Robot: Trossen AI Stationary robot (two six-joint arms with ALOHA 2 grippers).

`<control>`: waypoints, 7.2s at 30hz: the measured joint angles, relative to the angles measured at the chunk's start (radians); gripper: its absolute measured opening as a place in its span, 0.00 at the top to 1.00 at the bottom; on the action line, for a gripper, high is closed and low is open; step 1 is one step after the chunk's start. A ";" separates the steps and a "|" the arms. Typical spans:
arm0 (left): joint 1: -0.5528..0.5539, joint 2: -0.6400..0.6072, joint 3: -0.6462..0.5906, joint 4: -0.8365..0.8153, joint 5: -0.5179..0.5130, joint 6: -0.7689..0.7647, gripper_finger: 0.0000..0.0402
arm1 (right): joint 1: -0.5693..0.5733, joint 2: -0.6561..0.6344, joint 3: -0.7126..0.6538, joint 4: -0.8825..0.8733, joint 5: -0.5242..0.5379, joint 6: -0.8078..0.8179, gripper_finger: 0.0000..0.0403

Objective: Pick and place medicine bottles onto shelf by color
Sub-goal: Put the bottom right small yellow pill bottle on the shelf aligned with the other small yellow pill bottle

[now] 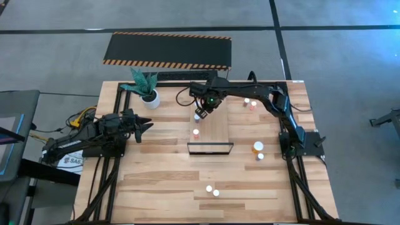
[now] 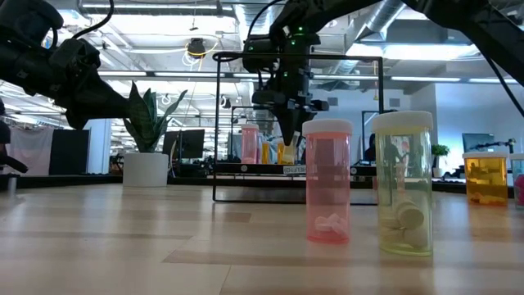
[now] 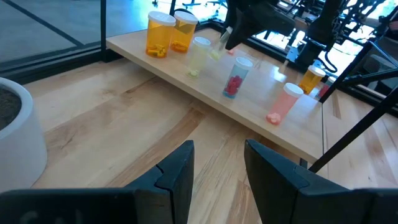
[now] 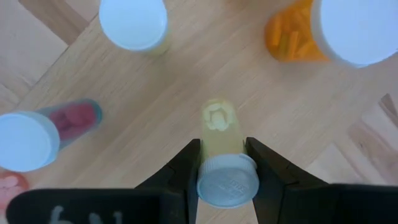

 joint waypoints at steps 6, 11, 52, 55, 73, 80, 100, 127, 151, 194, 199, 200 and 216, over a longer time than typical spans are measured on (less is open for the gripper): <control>0.000 0.000 0.000 0.000 0.000 0.000 0.68 | -0.009 0.000 0.000 0.005 -0.021 0.020 0.70; 0.000 0.000 0.000 0.000 0.000 0.000 0.68 | -0.009 0.000 0.000 0.008 -0.022 0.028 0.69; 0.000 0.000 0.000 0.000 0.000 0.000 0.68 | -0.001 0.001 -0.027 0.043 -0.037 0.042 0.68; 0.000 0.000 0.000 0.000 0.000 0.000 0.68 | -0.002 0.001 -0.027 0.044 -0.037 0.036 0.68; 0.000 0.000 0.000 0.000 0.000 0.000 0.68 | -0.002 0.001 -0.027 0.024 -0.037 -0.043 0.68; 0.000 0.000 0.000 0.000 0.000 0.000 0.68 | 0.001 0.001 -0.027 0.027 -0.037 -0.098 0.68; 0.000 0.000 0.000 0.000 0.000 0.000 0.68 | -0.021 0.085 -0.028 0.037 -0.082 -0.133 0.66; 0.000 0.000 0.000 0.000 0.000 0.000 0.68 | -0.018 0.042 0.048 -0.335 -0.146 0.100 0.67; 0.000 0.000 0.000 0.000 0.000 0.000 0.68 | -0.071 -0.420 -0.696 -0.299 -0.373 0.367 0.68; 0.000 0.000 0.000 0.000 0.000 0.000 0.68 | -0.268 -0.267 -1.048 -0.128 -0.519 0.012 0.69; 0.000 0.000 0.000 0.000 0.000 0.000 0.68 | -0.275 -0.244 -1.024 -0.127 -0.516 -0.002 0.69; 0.000 0.000 0.000 0.000 0.000 0.000 0.68 | -0.275 -0.244 -1.020 -0.128 -0.513 -0.007 0.69; 0.000 0.000 0.000 0.000 0.000 0.000 0.68 | -0.212 -0.270 -0.982 -0.297 -0.506 -0.038 0.69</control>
